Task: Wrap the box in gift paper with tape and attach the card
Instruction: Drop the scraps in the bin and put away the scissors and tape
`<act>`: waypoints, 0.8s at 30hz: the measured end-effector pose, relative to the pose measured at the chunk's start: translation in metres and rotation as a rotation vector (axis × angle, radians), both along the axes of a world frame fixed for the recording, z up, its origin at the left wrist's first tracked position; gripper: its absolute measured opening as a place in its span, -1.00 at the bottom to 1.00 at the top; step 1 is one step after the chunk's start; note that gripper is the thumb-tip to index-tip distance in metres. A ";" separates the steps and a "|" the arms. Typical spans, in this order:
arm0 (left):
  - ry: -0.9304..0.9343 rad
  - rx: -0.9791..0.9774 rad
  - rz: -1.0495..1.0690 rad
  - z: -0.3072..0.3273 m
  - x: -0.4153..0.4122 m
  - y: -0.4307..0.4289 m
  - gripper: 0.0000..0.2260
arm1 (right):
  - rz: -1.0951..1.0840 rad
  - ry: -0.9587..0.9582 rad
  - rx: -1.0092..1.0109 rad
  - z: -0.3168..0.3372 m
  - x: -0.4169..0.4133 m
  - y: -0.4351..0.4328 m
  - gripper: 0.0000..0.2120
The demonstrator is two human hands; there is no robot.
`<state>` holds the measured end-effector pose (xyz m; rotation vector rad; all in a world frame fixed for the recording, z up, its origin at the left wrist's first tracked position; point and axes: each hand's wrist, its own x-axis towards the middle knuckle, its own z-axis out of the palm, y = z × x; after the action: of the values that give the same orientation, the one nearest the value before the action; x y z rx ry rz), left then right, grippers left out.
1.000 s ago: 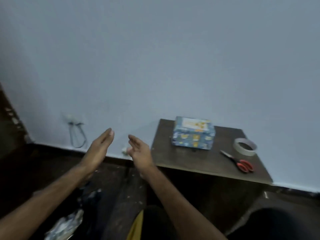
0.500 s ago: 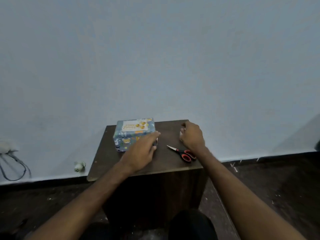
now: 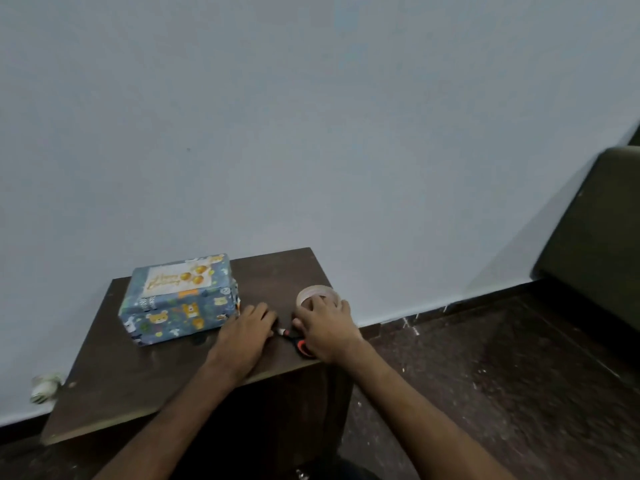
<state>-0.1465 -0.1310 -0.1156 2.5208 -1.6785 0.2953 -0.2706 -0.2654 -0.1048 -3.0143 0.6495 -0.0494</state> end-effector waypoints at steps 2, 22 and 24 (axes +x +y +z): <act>-0.055 -0.031 -0.014 0.001 0.000 0.003 -0.85 | 0.013 0.018 -0.022 0.000 -0.003 0.006 -0.50; -0.231 -0.242 -0.235 0.023 -0.052 0.040 -0.79 | 0.068 -0.254 -0.110 0.015 -0.088 0.053 -0.87; -0.096 -0.254 -0.147 0.019 -0.054 0.048 -0.62 | -0.074 -0.273 0.054 0.004 -0.105 0.051 -0.80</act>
<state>-0.2002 -0.0831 -0.0971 2.2219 -1.7249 0.5835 -0.3758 -0.2144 -0.1006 -2.8551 0.7196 -0.4301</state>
